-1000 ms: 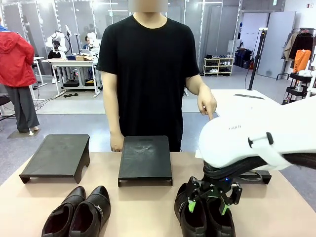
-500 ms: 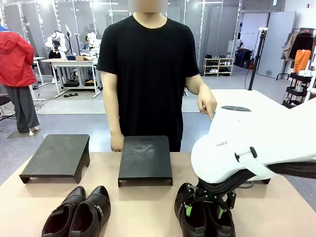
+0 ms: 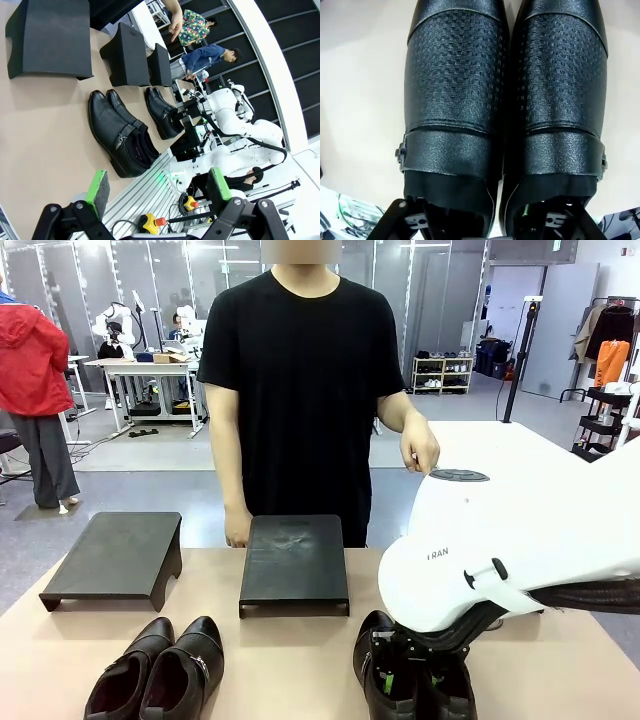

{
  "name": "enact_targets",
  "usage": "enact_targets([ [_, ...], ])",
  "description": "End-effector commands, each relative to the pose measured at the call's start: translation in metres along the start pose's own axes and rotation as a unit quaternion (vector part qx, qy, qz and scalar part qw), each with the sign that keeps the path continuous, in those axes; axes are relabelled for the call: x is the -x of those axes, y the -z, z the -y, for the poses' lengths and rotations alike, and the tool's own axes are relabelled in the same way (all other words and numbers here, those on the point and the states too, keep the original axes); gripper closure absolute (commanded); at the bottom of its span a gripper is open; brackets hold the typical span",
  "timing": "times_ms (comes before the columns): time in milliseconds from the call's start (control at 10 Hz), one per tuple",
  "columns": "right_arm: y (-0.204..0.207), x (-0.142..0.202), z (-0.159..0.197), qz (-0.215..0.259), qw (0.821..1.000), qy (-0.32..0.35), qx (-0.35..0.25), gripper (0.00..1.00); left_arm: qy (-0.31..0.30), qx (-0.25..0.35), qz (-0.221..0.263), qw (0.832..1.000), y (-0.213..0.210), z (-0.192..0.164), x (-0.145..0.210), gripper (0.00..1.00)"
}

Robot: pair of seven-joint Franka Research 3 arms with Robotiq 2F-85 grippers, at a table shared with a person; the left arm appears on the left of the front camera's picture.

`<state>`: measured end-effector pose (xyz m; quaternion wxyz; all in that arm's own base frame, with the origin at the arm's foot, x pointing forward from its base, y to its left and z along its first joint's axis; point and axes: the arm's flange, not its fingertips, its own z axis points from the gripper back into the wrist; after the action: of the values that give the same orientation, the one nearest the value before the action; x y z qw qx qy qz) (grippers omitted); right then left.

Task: Place the shoes on the stand as instructed by the person.
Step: Pick up one pair of Shoes and place it on the Shoes Stand indicated by the person.

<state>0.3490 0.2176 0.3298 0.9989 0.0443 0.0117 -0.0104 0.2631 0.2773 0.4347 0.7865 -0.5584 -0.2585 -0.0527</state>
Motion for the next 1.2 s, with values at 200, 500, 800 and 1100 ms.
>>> enact_targets([
  [200, 0.020, 0.042, 0.018, 0.023, 0.999, 0.020, 0.015, 0.97, 0.004, 0.004, 0.003, 1.000, -0.001, 0.000, 0.000, 0.00],
  [500, 0.017, 0.040, 0.021, 0.022, 0.999, 0.022, 0.014, 1.00, 0.004, 0.004, 0.003, 1.000, -0.001, 0.000, 0.000, 0.00],
  [800, -0.008, 0.042, 0.029, 0.034, 0.999, 0.017, -0.001, 1.00, 0.004, 0.004, 0.003, 1.000, -0.001, 0.000, 0.000, 0.00],
  [1100, -0.070, 0.040, 0.046, 0.056, 0.998, -0.023, -0.009, 1.00, 0.004, 0.004, 0.003, 1.000, -0.001, 0.000, 0.000, 0.00],
])
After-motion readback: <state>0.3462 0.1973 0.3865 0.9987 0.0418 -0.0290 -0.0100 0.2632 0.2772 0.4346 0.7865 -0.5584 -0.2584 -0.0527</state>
